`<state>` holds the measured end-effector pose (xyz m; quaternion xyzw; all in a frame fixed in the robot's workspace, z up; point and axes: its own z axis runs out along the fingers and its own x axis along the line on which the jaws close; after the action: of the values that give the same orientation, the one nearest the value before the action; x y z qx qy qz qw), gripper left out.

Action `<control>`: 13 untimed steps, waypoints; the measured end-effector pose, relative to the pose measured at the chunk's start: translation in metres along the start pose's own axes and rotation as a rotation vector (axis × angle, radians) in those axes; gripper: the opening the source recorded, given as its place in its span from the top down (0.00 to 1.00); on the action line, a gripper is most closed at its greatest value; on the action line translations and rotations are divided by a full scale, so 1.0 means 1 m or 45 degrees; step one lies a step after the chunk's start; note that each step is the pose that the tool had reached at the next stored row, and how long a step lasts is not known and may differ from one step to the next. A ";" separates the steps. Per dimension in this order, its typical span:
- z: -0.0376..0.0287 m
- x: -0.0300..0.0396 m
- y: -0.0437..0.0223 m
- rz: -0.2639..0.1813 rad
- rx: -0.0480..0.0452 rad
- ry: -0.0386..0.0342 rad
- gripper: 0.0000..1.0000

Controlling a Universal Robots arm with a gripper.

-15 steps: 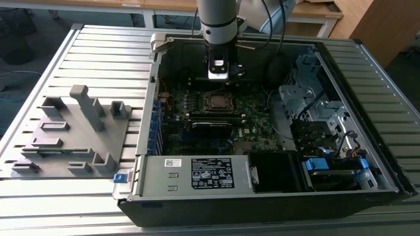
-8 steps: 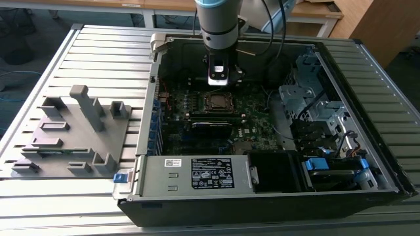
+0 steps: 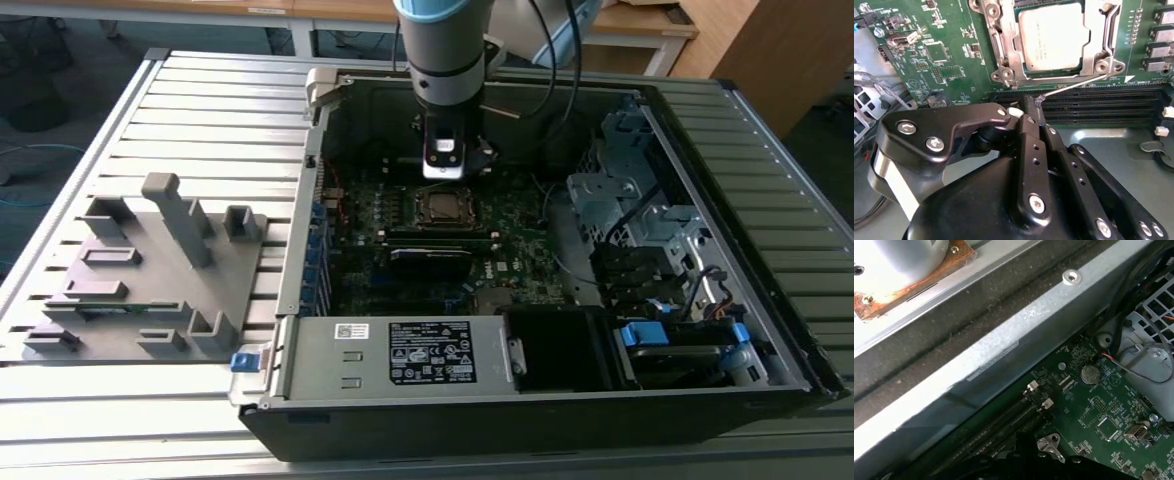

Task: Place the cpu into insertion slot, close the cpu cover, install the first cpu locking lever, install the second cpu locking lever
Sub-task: 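Install the first cpu locking lever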

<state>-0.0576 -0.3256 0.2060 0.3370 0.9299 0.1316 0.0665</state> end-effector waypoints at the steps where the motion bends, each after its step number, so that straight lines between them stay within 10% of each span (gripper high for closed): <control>1: 0.0003 0.0000 -0.0001 0.000 -0.001 0.0011 0.90; 13: 0.0010 0.0016 -0.0016 0.002 -0.008 0.0060 0.90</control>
<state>-0.0596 -0.3256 0.2046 0.3372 0.9294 0.1352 0.0653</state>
